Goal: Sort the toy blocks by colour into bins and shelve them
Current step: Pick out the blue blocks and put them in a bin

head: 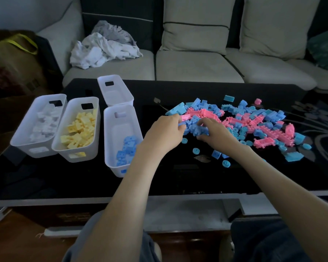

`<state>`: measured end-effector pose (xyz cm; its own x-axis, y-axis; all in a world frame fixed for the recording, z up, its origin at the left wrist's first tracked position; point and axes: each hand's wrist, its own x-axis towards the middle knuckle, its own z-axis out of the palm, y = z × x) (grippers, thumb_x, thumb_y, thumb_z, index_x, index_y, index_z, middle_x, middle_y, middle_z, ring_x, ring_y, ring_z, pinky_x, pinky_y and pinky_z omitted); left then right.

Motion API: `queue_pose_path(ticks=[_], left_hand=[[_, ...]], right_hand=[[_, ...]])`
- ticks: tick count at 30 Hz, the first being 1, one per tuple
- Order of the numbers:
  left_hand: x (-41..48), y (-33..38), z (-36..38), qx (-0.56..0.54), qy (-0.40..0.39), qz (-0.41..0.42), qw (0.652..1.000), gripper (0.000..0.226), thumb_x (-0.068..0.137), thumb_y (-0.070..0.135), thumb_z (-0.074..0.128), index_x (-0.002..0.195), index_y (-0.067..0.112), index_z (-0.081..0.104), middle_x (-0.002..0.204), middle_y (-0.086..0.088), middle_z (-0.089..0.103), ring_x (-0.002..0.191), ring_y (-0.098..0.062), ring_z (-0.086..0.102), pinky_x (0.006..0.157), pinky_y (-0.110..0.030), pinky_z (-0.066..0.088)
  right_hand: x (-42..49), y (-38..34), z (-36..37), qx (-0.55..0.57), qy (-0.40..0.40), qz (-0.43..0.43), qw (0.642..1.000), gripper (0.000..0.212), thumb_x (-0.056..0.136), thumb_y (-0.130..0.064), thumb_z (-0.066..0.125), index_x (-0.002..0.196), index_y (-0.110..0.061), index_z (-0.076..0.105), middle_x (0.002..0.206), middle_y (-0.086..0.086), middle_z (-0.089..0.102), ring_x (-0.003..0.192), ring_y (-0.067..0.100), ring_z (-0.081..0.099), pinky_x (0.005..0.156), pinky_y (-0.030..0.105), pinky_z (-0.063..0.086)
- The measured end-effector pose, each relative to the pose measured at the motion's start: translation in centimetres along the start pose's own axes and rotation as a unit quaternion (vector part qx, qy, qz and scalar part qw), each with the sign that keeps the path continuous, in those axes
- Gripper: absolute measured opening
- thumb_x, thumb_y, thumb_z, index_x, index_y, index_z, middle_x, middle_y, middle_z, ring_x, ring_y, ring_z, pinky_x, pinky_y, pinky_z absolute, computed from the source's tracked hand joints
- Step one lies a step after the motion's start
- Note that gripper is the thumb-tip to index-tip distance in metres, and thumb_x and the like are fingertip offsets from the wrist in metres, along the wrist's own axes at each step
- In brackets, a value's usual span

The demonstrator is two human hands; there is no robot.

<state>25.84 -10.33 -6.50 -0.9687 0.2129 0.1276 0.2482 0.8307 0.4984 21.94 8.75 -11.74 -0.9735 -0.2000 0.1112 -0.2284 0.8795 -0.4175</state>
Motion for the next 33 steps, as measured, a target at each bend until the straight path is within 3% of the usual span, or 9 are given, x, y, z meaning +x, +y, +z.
queue_pose_path(ticks=[5,10,14,16,20,23,25,29,33], left_hand=[[0.8,0.9,1.2,-0.215,-0.016,-0.078,0.973,0.046,0.097,0.039,0.045,0.136,0.016,0.039,0.109,0.003,0.059,0.084,-0.009,0.058,0.068,-0.024,0.044],[3.5,1.3,4.4,-0.443,-0.038,-0.213,0.87,0.068,0.091,0.051,0.05,0.144,0.016,0.026,0.127,-0.004,0.055,0.11,-0.018,0.058,0.091,-0.033,0.05],[4.1,1.8,5.5,-0.587,-0.091,-0.242,0.767,0.056,0.094,0.044,0.051,0.14,0.013,0.039,0.127,-0.006,0.058,0.101,-0.017,0.064,0.074,-0.028,0.057],[4.4,2.0,5.8,-0.607,-0.093,-0.25,0.749,0.047,0.097,0.037,0.049,0.136,0.012,0.045,0.13,-0.009,0.057,0.103,-0.021,0.064,0.074,-0.031,0.058],[4.6,1.8,6.3,-0.589,-0.088,-0.286,0.751,0.04,0.097,0.021,0.052,0.134,0.009,0.046,0.118,-0.012,0.06,0.087,-0.021,0.064,0.06,-0.029,0.058],[4.7,1.0,6.2,-0.595,-0.111,-0.311,0.733,0.008,0.096,0.009,0.051,0.098,0.006,0.058,0.091,-0.011,0.06,0.078,-0.021,0.058,0.075,-0.035,0.054],[4.5,0.9,5.8,-0.591,-0.117,-0.318,0.732,0.008,0.096,0.006,0.051,0.09,0.006,0.056,0.084,-0.01,0.059,0.08,-0.022,0.058,0.082,-0.038,0.053],[4.5,0.9,5.7,-0.552,-0.089,-0.305,0.771,0.023,0.095,0.009,0.052,0.118,0.004,0.054,0.094,-0.011,0.064,0.079,-0.018,0.063,0.073,-0.031,0.056],[4.4,0.7,6.3,-0.478,-0.041,-0.27,0.835,0.011,0.099,0.017,0.046,0.106,0.01,0.052,0.098,-0.007,0.063,0.081,-0.016,0.062,0.074,-0.027,0.054]], right_hand=[[-0.1,-0.3,-0.6,0.031,0.032,-0.018,0.999,0.036,0.087,-0.021,0.064,0.119,-0.017,0.048,0.113,-0.005,0.046,0.074,0.007,0.047,0.075,0.025,0.036],[-0.4,-0.8,-0.7,0.042,0.033,-0.05,0.997,0.034,0.087,-0.022,0.064,0.118,-0.019,0.048,0.11,-0.009,0.047,0.07,0.001,0.047,0.068,0.018,0.038],[-0.2,-1.4,-0.5,0.066,0.042,-0.077,0.994,0.034,0.088,-0.02,0.063,0.119,-0.02,0.049,0.111,-0.009,0.049,0.07,-0.006,0.045,0.064,0.01,0.035],[0.0,-1.3,-0.1,0.073,0.033,-0.075,0.994,0.034,0.088,-0.018,0.062,0.12,-0.021,0.049,0.117,-0.006,0.05,0.074,-0.01,0.043,0.068,0.01,0.035],[0.0,-1.0,0.5,0.075,-0.012,-0.054,0.996,0.049,0.089,-0.017,0.06,0.133,-0.023,0.039,0.128,0.0,0.048,0.09,0.002,0.049,0.079,0.02,0.037],[-0.1,-1.1,0.8,0.064,-0.036,-0.042,0.996,0.056,0.09,-0.01,0.056,0.14,-0.022,0.032,0.132,0.004,0.048,0.102,0.012,0.051,0.084,0.023,0.037],[-0.2,-1.0,0.9,0.052,-0.029,-0.041,0.997,0.054,0.091,-0.004,0.052,0.14,-0.019,0.033,0.133,0.007,0.049,0.112,0.016,0.051,0.087,0.023,0.037],[-0.2,-1.2,0.8,0.055,-0.009,-0.038,0.998,0.047,0.092,0.001,0.042,0.137,-0.014,0.038,0.129,0.009,0.05,0.115,0.019,0.05,0.087,0.022,0.035],[-0.4,-1.7,0.8,0.061,0.019,-0.046,0.997,0.038,0.091,0.003,0.042,0.126,-0.011,0.048,0.121,0.009,0.053,0.101,0.012,0.048,0.083,0.021,0.035]])
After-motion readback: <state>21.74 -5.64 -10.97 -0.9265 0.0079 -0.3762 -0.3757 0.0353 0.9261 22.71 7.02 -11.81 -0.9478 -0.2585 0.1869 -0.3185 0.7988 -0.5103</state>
